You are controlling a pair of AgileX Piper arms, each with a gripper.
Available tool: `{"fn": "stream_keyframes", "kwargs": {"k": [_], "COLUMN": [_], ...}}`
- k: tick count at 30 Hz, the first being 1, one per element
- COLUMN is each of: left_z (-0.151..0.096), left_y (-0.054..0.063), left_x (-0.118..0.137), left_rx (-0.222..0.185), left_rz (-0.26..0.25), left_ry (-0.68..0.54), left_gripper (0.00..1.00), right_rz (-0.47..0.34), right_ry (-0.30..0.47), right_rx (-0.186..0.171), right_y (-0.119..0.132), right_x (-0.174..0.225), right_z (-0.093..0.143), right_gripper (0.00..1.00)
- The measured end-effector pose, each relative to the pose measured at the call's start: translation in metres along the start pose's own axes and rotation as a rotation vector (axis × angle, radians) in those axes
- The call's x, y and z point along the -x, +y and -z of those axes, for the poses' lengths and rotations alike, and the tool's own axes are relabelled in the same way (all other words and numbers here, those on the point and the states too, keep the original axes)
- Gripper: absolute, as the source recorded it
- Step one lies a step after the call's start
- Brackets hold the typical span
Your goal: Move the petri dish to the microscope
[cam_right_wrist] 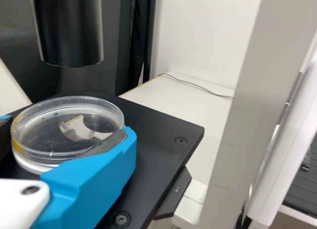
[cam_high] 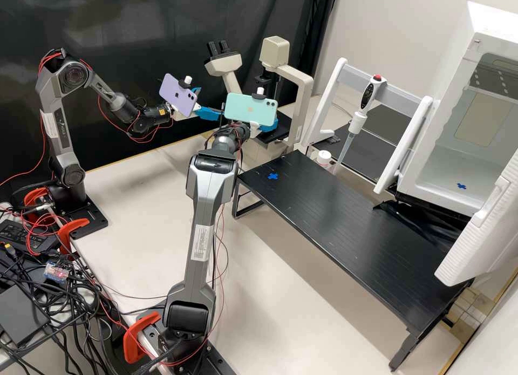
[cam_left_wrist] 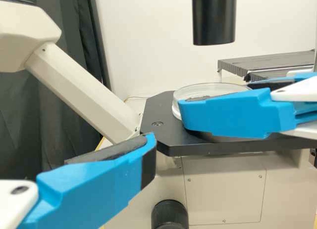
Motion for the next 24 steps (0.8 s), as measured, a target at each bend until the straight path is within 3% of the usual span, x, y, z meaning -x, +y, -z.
{"fn": "stream_keyframes", "kwargs": {"k": [7,13,15,19,24], "left_z": [0.0,0.0,0.0,0.0,0.0], "left_y": [0.0,0.0,0.0,0.0,0.0], "left_x": [0.0,0.0,0.0,0.0,0.0], "left_rx": [0.0,0.0,0.0,0.0,0.0], "left_rz": [0.0,0.0,0.0,0.0,0.0], "left_ry": [0.0,0.0,0.0,0.0,0.0], "left_gripper": [1.0,1.0,1.0,1.0,1.0], "right_rz": [-0.005,0.018,0.012,-0.043,-0.177], "right_ry": [0.016,0.064,0.086,0.134,0.258], "right_rx": [0.032,-0.002,0.007,0.035,0.078], "right_y": [0.002,0.004,0.01,0.015,0.025], "right_x": [0.001,0.027,0.041,0.077,0.136], "right_z": [-0.003,-0.006,-0.005,-0.006,0.0], "right_gripper": [1.0,1.0,1.0,1.0,1.0]}}
